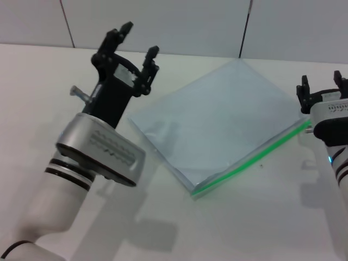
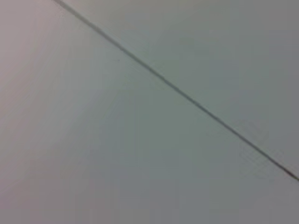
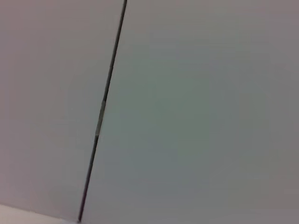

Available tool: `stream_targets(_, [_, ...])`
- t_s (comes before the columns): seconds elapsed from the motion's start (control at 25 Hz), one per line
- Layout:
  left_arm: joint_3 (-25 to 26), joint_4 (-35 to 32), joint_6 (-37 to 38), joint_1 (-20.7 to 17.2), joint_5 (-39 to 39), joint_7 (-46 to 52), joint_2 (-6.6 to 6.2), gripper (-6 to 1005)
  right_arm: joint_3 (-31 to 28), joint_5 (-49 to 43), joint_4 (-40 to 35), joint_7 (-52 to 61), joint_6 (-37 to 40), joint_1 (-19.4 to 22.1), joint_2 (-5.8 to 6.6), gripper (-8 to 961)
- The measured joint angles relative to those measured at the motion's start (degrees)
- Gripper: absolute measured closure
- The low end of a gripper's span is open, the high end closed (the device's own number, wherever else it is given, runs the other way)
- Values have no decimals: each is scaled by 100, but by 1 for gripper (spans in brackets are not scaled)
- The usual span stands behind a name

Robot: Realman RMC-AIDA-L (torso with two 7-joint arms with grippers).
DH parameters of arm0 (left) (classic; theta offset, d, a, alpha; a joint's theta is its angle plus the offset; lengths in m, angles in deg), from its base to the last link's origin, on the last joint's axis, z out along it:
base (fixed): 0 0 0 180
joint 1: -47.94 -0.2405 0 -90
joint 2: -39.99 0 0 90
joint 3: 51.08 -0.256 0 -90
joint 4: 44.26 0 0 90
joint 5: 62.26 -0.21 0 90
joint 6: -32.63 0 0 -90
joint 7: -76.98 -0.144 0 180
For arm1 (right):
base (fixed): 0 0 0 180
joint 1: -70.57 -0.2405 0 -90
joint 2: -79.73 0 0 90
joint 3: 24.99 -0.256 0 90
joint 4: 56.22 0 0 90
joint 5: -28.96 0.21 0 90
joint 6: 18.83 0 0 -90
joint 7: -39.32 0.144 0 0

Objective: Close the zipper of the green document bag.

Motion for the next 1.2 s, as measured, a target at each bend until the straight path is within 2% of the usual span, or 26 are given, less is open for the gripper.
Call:
stream_targets(0.44, [-2, 177, -42, 17, 783, 1247, -9, 362, 9, -22, 2, 635, 87, -59, 19, 278])
stream_targets(0.64, [-2, 367, -45, 11, 865, 1868, -14, 364, 15, -25, 46, 824, 205, -124, 23, 278])
stream_targets(0.84, [-1, 663, -46, -7, 873, 2554, -19, 441, -18, -18, 31, 852, 240, -167, 22, 278])
stream_targets(1.2, [0, 865, -33, 48, 1163, 2778, -21, 441, -21, -5, 10, 857, 240, -280, 22, 278])
